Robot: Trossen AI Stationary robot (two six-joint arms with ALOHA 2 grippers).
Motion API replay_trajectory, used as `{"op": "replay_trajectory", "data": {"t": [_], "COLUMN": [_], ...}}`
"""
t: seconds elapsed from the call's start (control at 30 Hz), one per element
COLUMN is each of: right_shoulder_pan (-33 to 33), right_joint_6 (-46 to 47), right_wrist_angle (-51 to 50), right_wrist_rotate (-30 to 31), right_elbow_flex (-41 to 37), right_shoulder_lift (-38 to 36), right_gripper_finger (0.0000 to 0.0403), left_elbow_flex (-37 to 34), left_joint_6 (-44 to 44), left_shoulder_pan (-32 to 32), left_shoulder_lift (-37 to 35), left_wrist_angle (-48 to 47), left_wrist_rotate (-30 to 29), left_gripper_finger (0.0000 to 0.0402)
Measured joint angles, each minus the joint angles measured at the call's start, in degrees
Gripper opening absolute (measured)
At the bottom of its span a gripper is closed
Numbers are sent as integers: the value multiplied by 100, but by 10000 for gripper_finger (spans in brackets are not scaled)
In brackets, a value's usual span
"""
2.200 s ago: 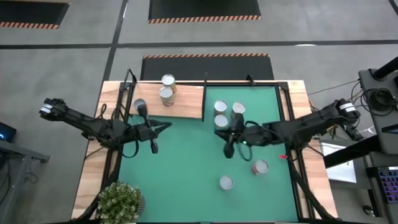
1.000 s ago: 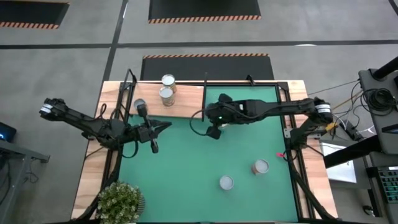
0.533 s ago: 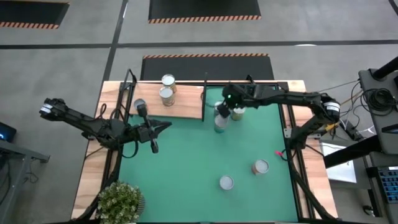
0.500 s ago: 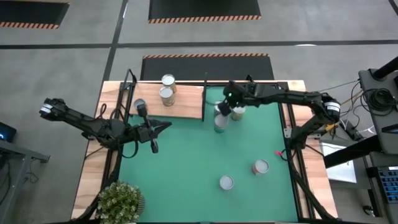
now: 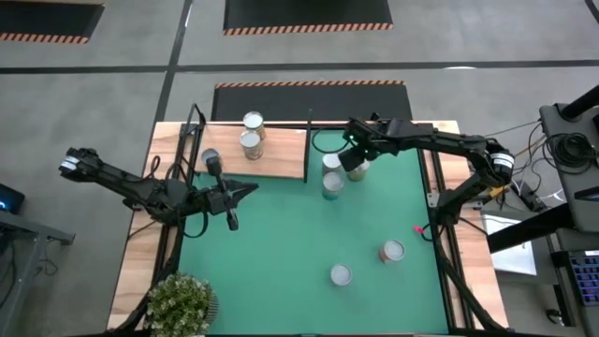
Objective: Pick and place cans onto a shelf
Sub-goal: Put the large canned oranges on the shelf
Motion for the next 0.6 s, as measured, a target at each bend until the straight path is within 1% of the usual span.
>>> {"op": "replay_trajectory", "data": {"t": [0.17, 0.33, 0.47, 0.6], "right_shoulder_pan": [0, 13, 15, 15], "right_joint_6": [136, 277, 304, 295], "right_wrist_angle": [10, 27, 78, 246], "right_wrist_rotate": [0, 0, 0, 0], "right_elbow_flex": [-66, -277, -475, -616], "right_shoulder_lift": [0, 16, 16, 18], "right_gripper_finger": [259, 331, 364, 369], "left_elbow_flex": [0, 0, 0, 0], "left_joint_6": [0, 0, 0, 0], "left_shoulder_pan": [0, 0, 0, 0], "left_shoulder_lift": [0, 0, 0, 0], "left_wrist_angle": [0, 0, 0, 0], "left_wrist_rotate": [-1, -2, -2, 0], "left_gripper_finger": [0, 0, 0, 0]}}
